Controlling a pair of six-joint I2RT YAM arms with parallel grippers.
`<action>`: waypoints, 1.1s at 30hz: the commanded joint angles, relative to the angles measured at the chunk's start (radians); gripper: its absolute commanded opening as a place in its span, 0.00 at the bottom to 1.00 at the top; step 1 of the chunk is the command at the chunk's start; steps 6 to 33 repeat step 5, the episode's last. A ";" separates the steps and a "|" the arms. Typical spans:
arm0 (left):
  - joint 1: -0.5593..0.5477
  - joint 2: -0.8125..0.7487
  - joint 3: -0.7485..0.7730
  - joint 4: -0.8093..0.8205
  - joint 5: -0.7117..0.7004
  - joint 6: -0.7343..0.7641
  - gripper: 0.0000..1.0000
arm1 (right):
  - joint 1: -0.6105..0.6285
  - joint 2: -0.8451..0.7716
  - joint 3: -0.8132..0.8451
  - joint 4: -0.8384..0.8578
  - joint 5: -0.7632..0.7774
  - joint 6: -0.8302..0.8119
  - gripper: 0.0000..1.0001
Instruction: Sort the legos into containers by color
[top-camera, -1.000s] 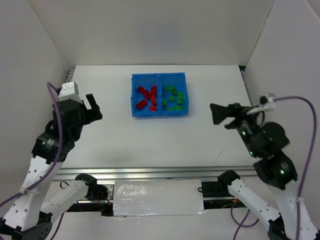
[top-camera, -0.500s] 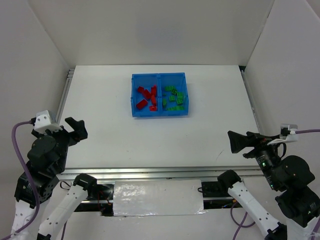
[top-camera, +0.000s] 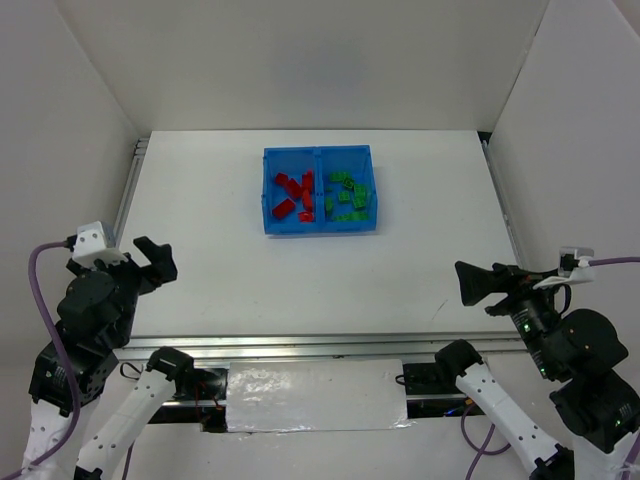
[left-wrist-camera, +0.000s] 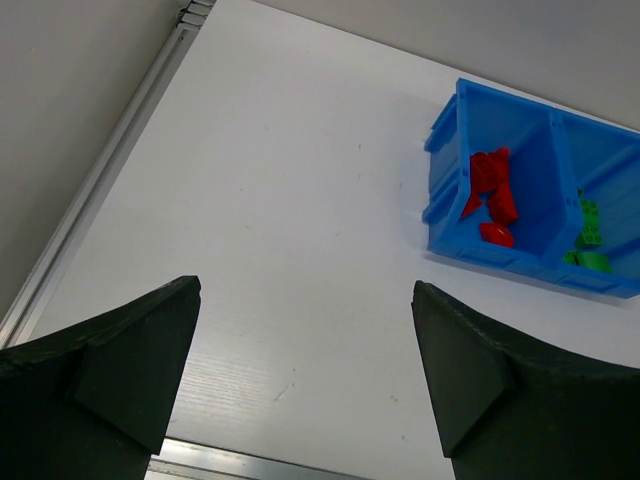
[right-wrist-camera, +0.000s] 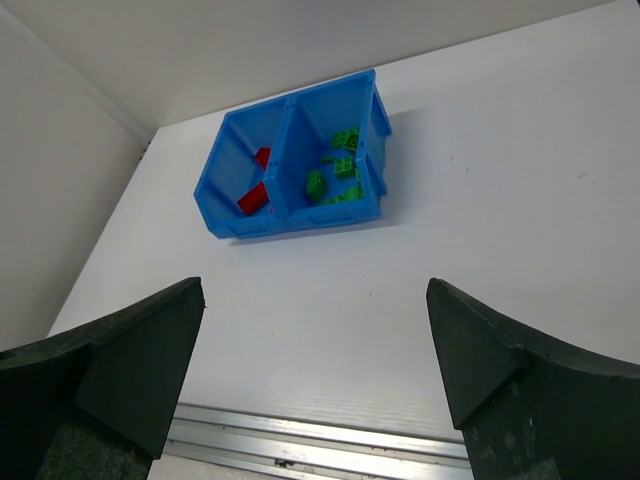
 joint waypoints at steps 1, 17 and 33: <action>0.005 0.013 0.018 0.043 0.012 0.004 1.00 | 0.000 0.027 0.015 0.023 -0.007 -0.005 0.99; 0.005 0.017 0.005 0.054 0.015 0.011 1.00 | 0.003 0.033 0.005 0.038 -0.015 -0.003 1.00; 0.005 0.017 0.005 0.054 0.015 0.011 1.00 | 0.003 0.033 0.005 0.038 -0.015 -0.003 1.00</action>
